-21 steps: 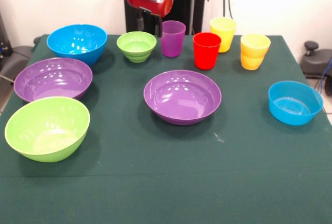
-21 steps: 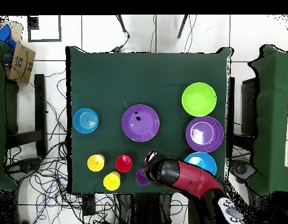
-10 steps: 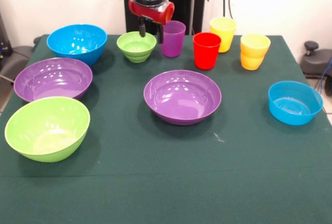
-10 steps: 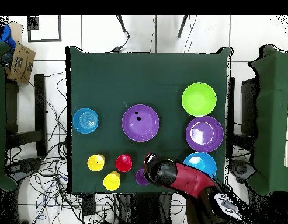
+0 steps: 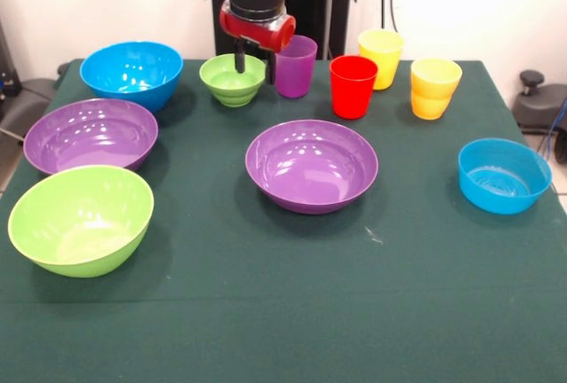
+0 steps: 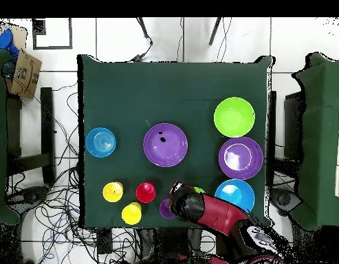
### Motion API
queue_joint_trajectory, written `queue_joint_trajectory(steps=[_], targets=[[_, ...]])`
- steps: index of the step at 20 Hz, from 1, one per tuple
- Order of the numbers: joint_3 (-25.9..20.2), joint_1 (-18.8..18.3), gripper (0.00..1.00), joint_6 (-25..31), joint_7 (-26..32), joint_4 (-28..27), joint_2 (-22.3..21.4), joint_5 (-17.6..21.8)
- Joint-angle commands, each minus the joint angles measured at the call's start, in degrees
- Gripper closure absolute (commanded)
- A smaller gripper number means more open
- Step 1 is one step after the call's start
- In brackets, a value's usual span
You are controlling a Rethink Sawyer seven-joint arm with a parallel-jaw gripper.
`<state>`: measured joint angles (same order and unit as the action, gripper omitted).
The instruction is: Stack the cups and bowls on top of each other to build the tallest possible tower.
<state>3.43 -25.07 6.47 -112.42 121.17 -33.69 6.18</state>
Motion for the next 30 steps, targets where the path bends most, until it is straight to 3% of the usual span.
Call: queue_joint_trajectory(steps=[1, 30], targets=[[-1.88, 1.63, 0.00, -5.39, -5.70, -5.21, 5.28, 2.01], [1.55, 4.93, 0.00, -10.28, -6.19, -6.19, 7.17, 1.43]])
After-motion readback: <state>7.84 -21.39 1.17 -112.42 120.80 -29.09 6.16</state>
